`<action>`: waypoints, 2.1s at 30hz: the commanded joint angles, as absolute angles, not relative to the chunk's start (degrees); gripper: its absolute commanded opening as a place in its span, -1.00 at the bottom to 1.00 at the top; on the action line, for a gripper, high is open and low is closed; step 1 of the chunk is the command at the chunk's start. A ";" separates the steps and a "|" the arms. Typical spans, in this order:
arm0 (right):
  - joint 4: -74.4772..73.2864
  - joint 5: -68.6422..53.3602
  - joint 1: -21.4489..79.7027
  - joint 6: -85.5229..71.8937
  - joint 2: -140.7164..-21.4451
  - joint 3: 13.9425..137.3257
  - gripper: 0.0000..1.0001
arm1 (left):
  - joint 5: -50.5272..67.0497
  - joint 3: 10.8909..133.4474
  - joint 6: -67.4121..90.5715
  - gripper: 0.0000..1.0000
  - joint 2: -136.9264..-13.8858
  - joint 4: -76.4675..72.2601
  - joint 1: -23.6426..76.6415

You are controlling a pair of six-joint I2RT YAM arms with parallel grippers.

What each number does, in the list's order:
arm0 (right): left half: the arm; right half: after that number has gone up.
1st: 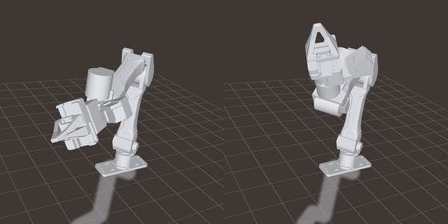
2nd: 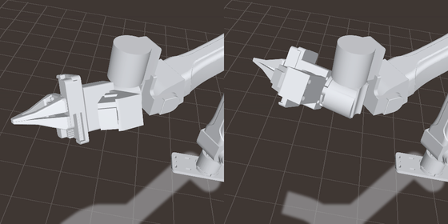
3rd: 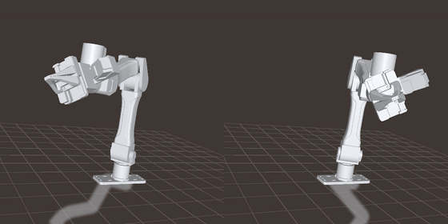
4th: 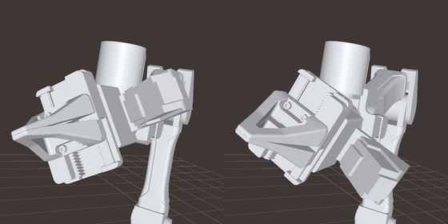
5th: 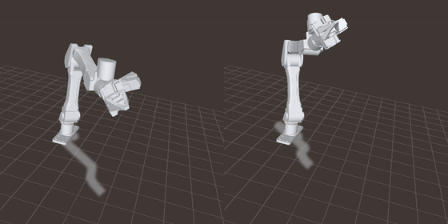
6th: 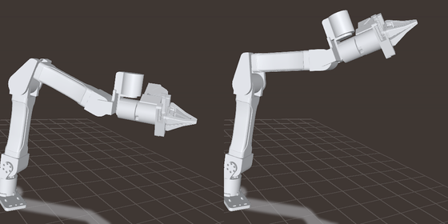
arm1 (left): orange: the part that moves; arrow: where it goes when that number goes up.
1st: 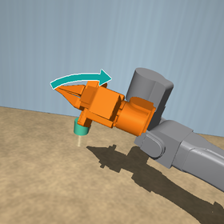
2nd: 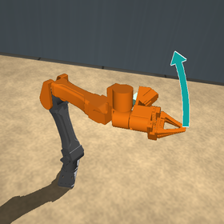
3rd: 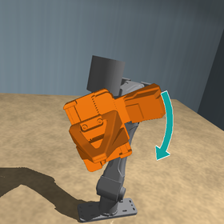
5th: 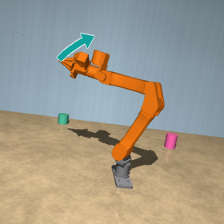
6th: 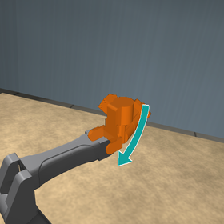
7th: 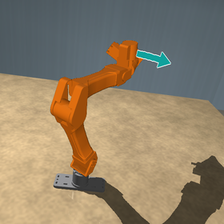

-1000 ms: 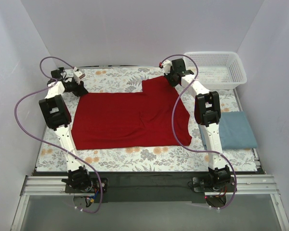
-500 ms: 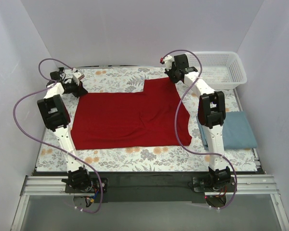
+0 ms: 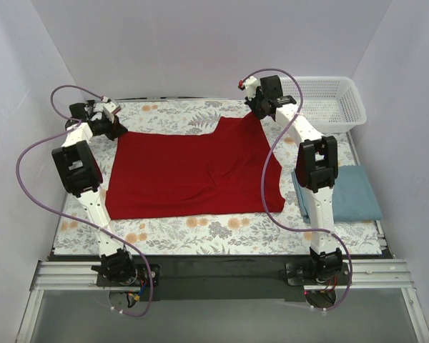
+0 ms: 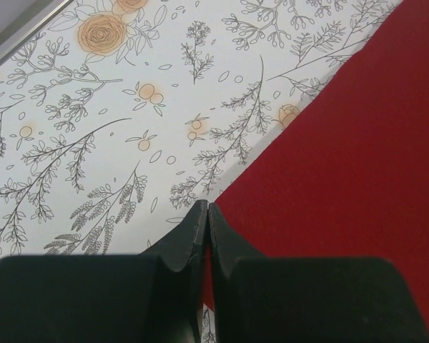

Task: Fold and stack the t-shirts
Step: Fold the tshirt

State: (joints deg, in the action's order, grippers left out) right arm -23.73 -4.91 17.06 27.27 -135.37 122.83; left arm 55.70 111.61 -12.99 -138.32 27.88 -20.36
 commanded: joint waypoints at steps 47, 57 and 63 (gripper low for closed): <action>-31.64 -12.13 19.60 30.50 -88.07 73.75 -0.97 | 61.70 72.60 -53.60 -1.00 -98.17 51.24 -33.04; -30.50 -9.85 20.48 30.85 -88.32 63.28 -0.97 | 57.92 67.94 -58.18 -1.00 -98.70 52.47 -34.01; -30.14 -8.18 20.39 30.76 -91.93 64.86 -0.97 | 55.72 65.22 -56.96 -1.00 -99.40 49.92 -33.84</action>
State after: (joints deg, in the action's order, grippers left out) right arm -31.14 -10.00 20.38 30.39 -90.50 62.85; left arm 56.75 65.76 -55.75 -101.47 52.03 -33.63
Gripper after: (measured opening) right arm 0.020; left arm 0.009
